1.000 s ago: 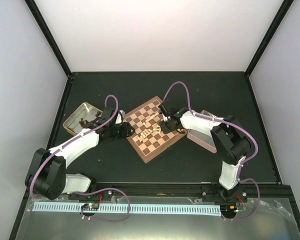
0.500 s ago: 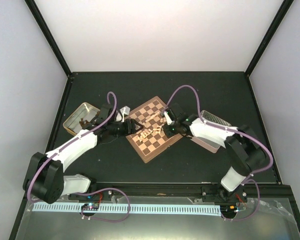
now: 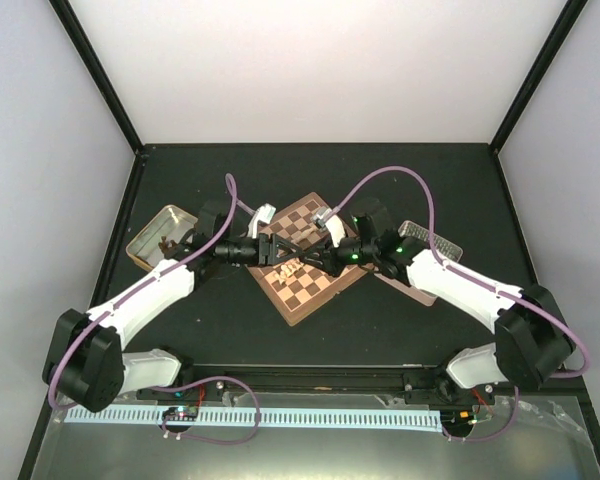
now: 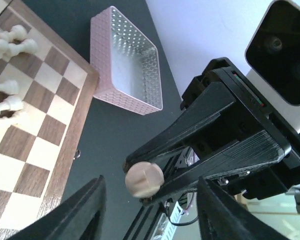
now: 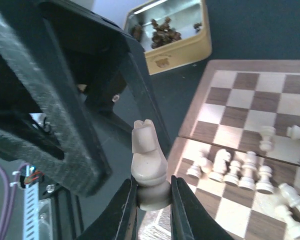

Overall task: Set up the chess pieces on the board
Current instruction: Place the chess piece on the chessboard.

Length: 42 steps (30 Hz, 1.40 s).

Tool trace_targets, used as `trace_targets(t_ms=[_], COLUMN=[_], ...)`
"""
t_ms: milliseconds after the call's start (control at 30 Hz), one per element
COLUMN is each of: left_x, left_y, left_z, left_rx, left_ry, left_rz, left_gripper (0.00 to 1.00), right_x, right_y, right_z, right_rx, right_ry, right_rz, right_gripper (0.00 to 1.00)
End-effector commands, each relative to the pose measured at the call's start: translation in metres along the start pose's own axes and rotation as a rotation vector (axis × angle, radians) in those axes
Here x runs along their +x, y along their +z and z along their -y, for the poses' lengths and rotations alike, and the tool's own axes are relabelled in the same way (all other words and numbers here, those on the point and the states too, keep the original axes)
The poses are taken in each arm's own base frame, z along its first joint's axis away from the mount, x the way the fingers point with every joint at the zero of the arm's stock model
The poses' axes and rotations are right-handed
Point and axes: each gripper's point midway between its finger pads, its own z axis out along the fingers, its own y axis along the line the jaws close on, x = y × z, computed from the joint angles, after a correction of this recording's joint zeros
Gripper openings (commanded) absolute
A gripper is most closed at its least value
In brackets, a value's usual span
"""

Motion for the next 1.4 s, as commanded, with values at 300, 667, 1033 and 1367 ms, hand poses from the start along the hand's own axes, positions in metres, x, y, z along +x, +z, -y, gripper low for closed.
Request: trace_targets(t_ms=[300, 667, 1033, 1367], left_x=[-0.007, -0.009, -0.034, -0.043], left_y=[-0.004, 0.006, 0.064, 0.113], left_z=[0.039, 0.036, 0.011, 0.002], left_rx=[0.116, 0.048, -0.221, -0.47], left_ry=[0.106, 0.203, 0.271, 0.247], left_rz=[0.001, 0.021, -0.031, -0.01], left_gripper=[0.21, 0.02, 0.02, 0.02], right_x=[-0.007, -0.001, 0.035, 0.069], right_y=[-0.008, -0.008, -0.083, -0.165], right_z=[-0.029, -0.008, 0.073, 0.109], right_rx=[-0.138, -0.011, 0.615, 1.028], right_ry=[-0.041, 0.057, 0.296, 0.571], right_rz=[0.036, 0.025, 0.092, 0.268], right_gripper=[0.11, 0.48, 0.61, 0.59])
